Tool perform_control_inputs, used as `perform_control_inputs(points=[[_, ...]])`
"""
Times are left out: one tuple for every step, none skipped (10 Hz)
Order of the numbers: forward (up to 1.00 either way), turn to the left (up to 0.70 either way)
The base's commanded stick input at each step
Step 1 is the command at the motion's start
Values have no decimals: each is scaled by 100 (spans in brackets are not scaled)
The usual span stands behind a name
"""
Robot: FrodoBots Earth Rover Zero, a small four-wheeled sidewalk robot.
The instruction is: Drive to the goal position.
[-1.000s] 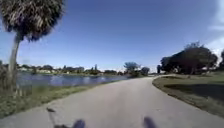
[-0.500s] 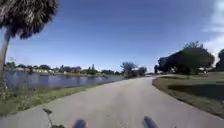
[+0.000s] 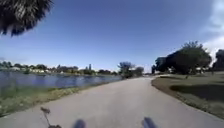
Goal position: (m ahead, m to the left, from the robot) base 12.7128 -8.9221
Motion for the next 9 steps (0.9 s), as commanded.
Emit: perform_control_inputs(points=[[85, 0], [85, 0], [85, 0], [85, 0], [85, 0], [85, 0], [85, 0], [85, 0], [85, 0]])
